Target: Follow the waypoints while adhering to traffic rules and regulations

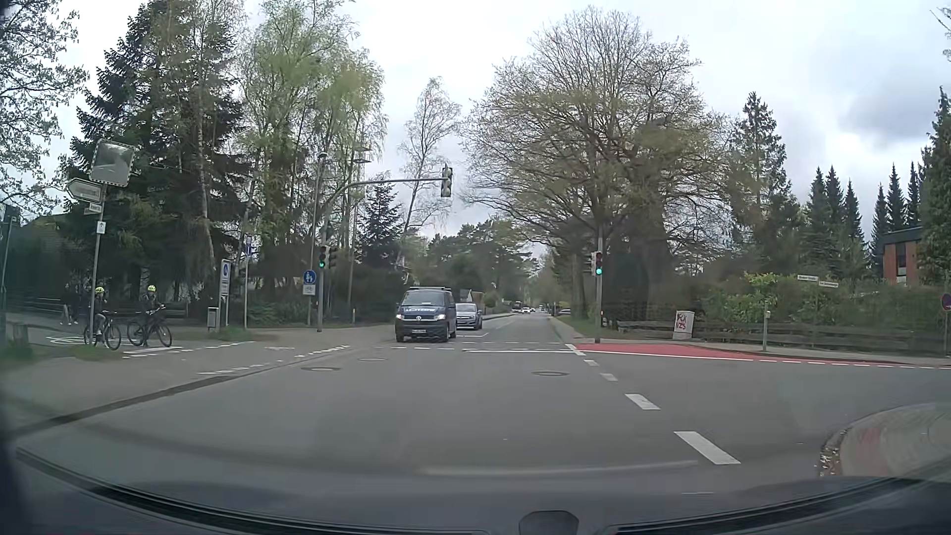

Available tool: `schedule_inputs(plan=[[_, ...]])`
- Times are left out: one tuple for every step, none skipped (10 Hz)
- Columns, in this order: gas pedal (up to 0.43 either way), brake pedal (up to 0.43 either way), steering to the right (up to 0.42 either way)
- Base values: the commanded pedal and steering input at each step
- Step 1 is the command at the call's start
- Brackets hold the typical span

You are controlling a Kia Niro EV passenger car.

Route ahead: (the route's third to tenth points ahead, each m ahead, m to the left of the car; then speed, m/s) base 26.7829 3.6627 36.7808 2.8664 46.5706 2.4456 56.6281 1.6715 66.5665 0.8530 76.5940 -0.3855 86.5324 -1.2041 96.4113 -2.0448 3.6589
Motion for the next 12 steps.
schedule_inputs(plan=[[0.287, 0.006, 0.012], [0.287, 0.0, 0.012], [0.287, 0.0, 0.012], [0.287, 0.0, 0.012], [0.28, 0.006, 0.012], [0.28, 0.0, 0.012], [0.28, 0.0, 0.012], [0.28, 0.006, 0.012], [0.28, 0.0, 0.014], [0.28, 0.006, 0.017], [0.28, 0.006, 0.018], [0.28, 0.006, 0.018]])
